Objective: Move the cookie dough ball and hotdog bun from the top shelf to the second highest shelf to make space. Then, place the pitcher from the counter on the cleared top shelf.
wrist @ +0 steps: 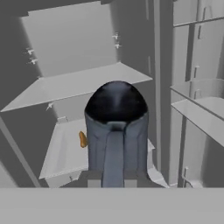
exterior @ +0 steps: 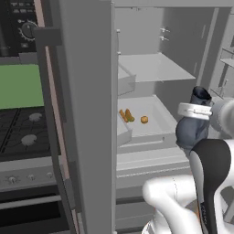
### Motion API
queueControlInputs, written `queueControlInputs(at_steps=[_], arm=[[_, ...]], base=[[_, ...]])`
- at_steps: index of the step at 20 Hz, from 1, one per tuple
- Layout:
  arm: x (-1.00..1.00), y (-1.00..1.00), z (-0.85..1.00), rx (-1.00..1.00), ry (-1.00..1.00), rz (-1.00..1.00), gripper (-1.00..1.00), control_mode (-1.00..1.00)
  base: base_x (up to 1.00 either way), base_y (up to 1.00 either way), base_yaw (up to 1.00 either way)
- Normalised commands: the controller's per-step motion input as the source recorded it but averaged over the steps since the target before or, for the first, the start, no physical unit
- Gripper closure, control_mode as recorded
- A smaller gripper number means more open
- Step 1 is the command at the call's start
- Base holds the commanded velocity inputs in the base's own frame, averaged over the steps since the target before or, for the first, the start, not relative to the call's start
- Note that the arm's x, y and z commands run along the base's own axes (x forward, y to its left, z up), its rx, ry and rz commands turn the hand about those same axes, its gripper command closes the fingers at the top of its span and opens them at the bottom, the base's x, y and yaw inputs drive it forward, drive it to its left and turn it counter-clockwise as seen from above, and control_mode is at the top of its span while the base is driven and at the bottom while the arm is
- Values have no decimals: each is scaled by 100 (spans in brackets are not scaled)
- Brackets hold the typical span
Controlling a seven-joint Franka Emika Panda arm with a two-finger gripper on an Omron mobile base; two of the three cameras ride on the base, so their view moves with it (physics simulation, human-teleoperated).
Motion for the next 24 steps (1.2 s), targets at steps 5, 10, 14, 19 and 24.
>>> queueControlInputs(at_steps=[5,10,14,19,24], arm=[[-2,0,12,-2,-3,0,100,-100],[-6,4,37,-6,-1,0,100,-100],[0,3,51,-4,0,0,100,-100],[0,13,54,-5,0,2,100,-100],[10,9,33,-5,0,2,100,-100]], base=[[0,0,0],[0,0,0],[0,0,0],[0,0,0],[0,0,0]])
